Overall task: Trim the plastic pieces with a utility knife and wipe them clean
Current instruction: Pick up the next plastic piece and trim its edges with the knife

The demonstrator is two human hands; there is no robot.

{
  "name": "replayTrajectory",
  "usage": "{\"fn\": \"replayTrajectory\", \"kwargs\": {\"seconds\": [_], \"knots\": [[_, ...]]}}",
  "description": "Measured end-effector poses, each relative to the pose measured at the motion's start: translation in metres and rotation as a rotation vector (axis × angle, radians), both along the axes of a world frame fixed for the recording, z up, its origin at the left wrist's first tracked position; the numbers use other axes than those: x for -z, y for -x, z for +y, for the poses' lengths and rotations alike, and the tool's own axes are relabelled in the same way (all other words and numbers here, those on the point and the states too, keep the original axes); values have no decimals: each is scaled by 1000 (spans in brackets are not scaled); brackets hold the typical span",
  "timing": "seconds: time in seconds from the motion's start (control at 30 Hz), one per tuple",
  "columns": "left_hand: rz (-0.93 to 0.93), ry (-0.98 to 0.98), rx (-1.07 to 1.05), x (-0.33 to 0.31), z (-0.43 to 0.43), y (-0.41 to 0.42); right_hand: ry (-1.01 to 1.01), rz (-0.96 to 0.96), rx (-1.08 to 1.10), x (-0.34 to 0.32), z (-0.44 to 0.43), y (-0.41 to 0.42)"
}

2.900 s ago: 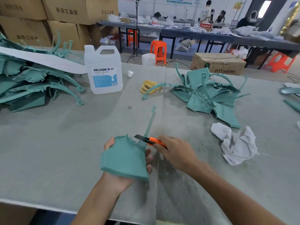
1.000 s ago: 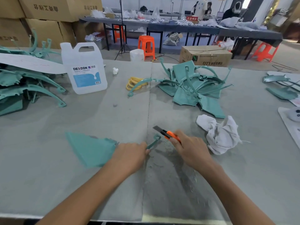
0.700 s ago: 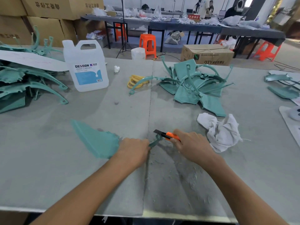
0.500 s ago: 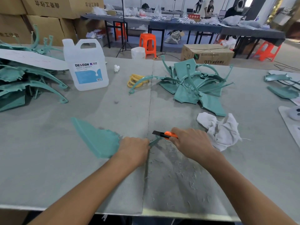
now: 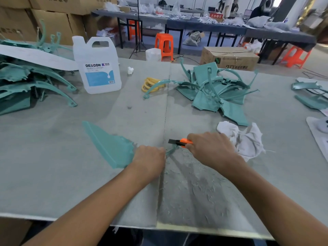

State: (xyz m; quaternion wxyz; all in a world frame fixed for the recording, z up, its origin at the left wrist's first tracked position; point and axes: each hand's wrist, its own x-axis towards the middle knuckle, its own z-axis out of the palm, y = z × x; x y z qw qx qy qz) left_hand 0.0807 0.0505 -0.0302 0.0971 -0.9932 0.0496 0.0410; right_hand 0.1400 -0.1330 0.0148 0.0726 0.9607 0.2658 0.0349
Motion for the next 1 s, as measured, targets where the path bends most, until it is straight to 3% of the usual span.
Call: {"fn": "replayTrajectory", "kwargs": {"seconds": [0.17,0.33,0.47,0.57,0.77,1.0], "knots": [[-4,28,-14,1,0,0,13,91,43,-5,2,1],[-4,28,-19,2,0,-2,-56,-10,59,-3,3,4],[0,32,-19,3,1,-2,-83,72,89,7,-3,-1],[-8,34,-18,3,1,-1,-73,12,186,12,-16,-8],[-23,50,-20,7,2,-1,-411,308,297,29,-25,2],[-36,85,-21,7,3,0,-437,383,306,38,-13,8]]}}
